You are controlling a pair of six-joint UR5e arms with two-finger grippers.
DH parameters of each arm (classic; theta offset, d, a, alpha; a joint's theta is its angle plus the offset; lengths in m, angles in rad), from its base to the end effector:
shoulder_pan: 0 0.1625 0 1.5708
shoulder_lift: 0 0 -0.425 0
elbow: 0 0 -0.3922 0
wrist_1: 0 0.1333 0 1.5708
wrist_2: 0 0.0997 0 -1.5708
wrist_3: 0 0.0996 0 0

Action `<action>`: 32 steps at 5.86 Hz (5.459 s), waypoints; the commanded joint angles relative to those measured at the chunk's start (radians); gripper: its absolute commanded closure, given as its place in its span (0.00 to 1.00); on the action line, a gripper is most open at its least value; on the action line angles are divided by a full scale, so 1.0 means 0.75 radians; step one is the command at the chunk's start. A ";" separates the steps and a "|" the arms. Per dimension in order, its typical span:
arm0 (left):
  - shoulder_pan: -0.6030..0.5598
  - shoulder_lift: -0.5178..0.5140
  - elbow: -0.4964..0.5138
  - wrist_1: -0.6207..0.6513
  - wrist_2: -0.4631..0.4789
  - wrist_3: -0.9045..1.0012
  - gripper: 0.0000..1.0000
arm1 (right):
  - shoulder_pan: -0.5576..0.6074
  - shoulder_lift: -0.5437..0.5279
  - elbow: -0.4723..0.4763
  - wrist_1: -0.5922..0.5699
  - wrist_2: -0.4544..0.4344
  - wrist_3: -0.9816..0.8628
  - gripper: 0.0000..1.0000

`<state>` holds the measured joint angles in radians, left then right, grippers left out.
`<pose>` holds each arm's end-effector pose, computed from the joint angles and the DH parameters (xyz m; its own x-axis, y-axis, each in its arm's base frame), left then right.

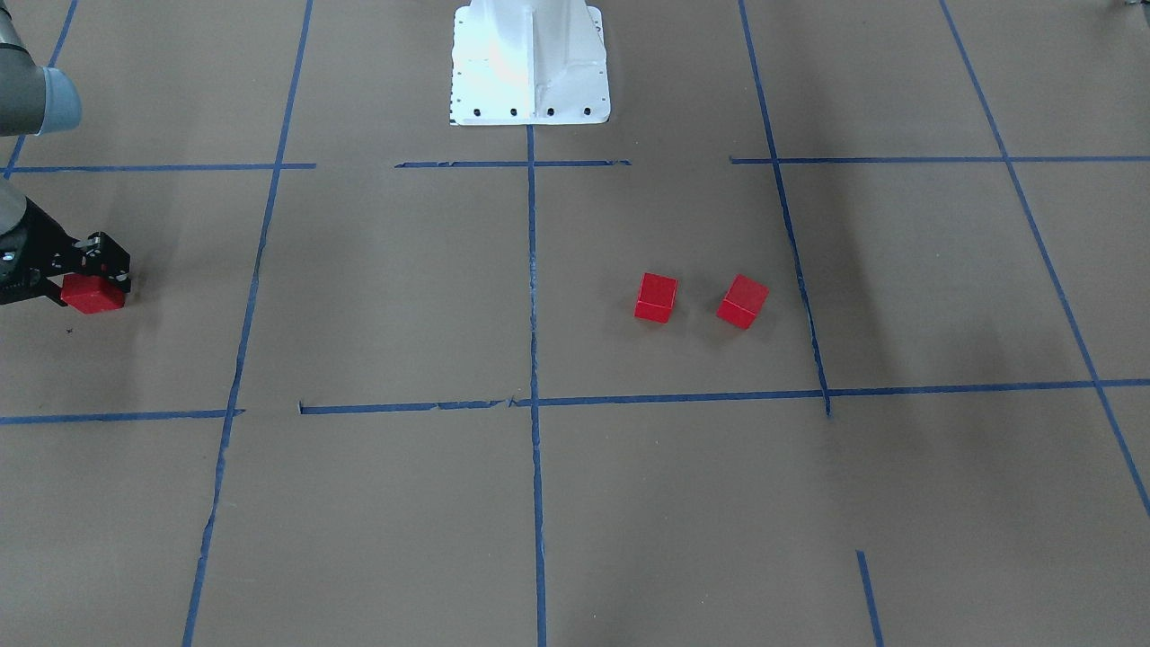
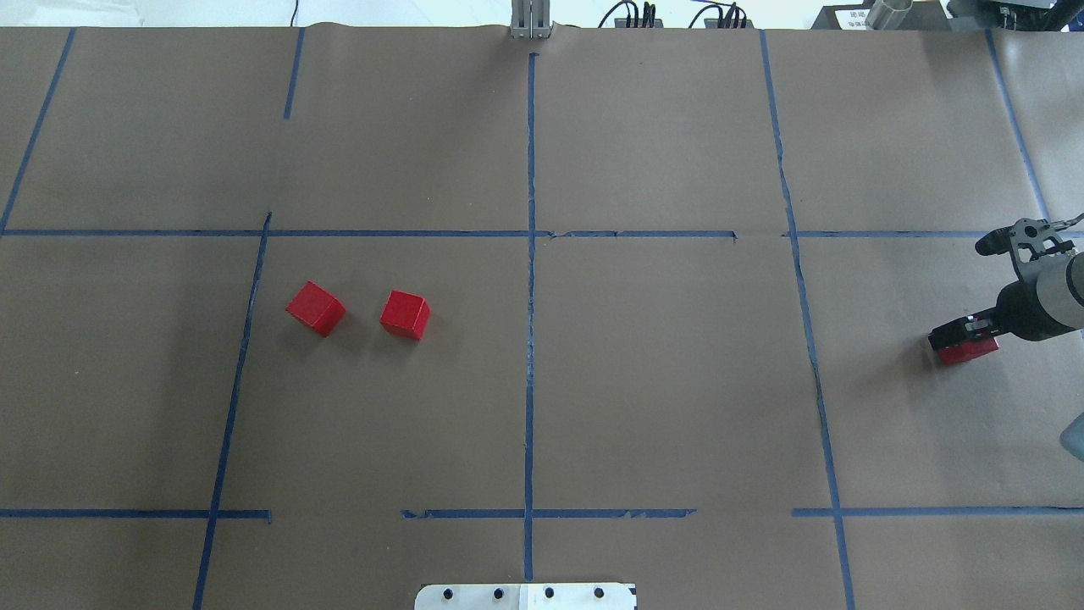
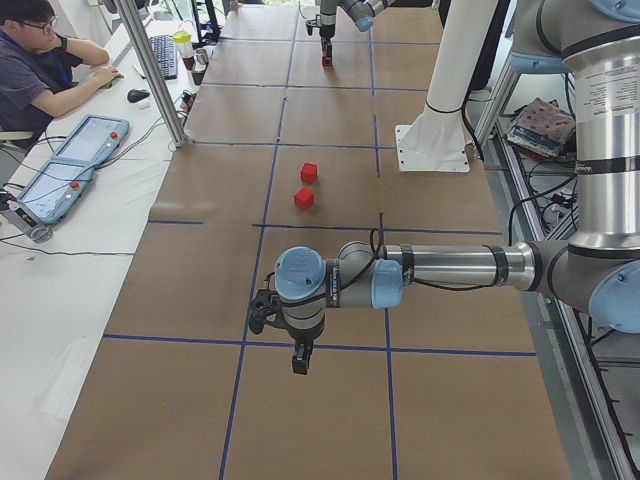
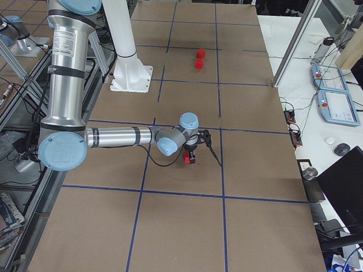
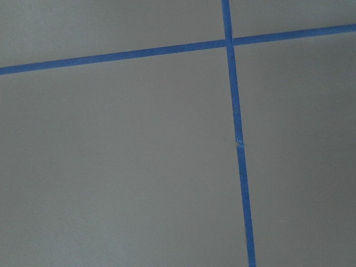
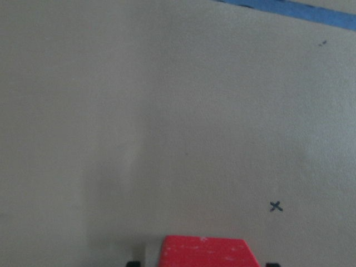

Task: Form red blocks into L shape at center
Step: 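Reach the right gripper down and grasp the lone red cube, then carry the red cube with the right gripper to the grid center and lower it, then open the right gripper and lift the right arm away, then reach the left gripper to the pair and grasp the cube nearer center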

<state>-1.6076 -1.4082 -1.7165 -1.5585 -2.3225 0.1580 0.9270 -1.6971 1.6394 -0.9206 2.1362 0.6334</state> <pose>-0.0807 -0.4182 0.6642 0.7260 0.1110 -0.6787 -0.0784 0.9938 0.0786 -0.2168 -0.4220 0.6208 0.6943 -0.2087 0.6887 0.1079 0.9764 0.1871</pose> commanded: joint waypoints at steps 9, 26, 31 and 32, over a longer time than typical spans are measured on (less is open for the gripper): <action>0.000 0.000 0.000 0.002 0.000 0.000 0.00 | -0.509 1.207 -0.156 -0.902 -0.289 0.814 0.76; 0.147 -0.149 -0.022 -0.329 -0.172 -0.138 0.00 | 0.133 0.847 -0.030 -0.992 0.033 -0.285 0.00; 0.682 -0.406 -0.184 -0.356 -0.137 -0.742 0.00 | 0.764 -0.012 0.290 -0.977 0.168 -1.145 0.00; 0.813 -0.494 -0.196 -0.358 0.037 -0.915 0.00 | 0.764 -0.085 0.338 -0.975 0.166 -1.123 0.00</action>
<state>-1.0908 -1.7097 -1.8552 -1.8259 -2.3876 -0.3940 1.4813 -1.6800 1.8450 -1.6550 2.2613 -0.2127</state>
